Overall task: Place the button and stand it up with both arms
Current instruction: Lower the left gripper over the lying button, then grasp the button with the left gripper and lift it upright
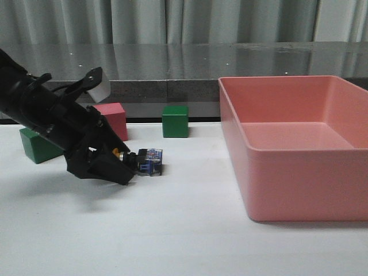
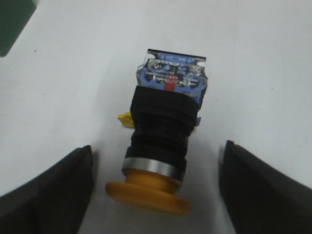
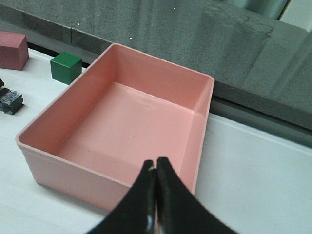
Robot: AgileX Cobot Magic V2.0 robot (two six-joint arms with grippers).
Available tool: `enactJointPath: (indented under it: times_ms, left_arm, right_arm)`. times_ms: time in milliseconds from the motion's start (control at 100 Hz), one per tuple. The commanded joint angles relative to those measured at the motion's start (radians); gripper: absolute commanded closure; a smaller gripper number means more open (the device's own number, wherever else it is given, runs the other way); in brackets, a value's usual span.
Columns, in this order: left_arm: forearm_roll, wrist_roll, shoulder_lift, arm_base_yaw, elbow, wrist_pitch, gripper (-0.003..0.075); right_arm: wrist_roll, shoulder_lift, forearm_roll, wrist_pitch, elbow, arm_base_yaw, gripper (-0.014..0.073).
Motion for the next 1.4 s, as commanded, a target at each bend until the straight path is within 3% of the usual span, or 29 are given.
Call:
enactJointPath:
  times_ms: [0, 170, 360, 590, 830, 1060, 1230, 1390]
  left_arm:
    - [-0.037, -0.002, -0.052, -0.008, -0.024, 0.030, 0.0410]
    - [0.011, -0.004, -0.061, -0.008, -0.024, 0.046, 0.0739]
    - [0.286, -0.184, -0.176, -0.008, -0.025, 0.086, 0.0739]
    - [0.666, -0.520, -0.386, -0.036, -0.088, 0.119, 0.0739]
    - [1.313, -0.979, -0.446, -0.254, -0.184, 0.186, 0.0739]
    - [1.770, -1.237, -0.373, -0.469, -0.184, 0.242, 0.0739]
    - [1.971, -1.361, -0.280, -0.533, -0.184, 0.268, 0.0739]
    - [1.996, -1.373, -0.208, -0.548, -0.184, 0.303, 0.0739]
  right_arm:
    - [-0.001, 0.009, -0.016, -0.089, -0.024, -0.006, 0.0655]
    - [-0.001, 0.009, -0.016, -0.098, -0.024, -0.006, 0.0655]
    - [-0.001, 0.009, -0.016, -0.105, -0.024, -0.006, 0.0655]
    - [-0.001, 0.009, -0.016, -0.105, -0.024, -0.006, 0.0655]
    - [-0.001, 0.009, -0.016, -0.104, -0.024, -0.006, 0.0655]
    - [-0.001, 0.009, -0.016, -0.104, -0.024, -0.006, 0.0655]
    - [-0.001, 0.009, -0.016, -0.104, -0.024, -0.006, 0.0655]
    - [-0.001, 0.009, -0.016, -0.104, -0.024, -0.006, 0.0655]
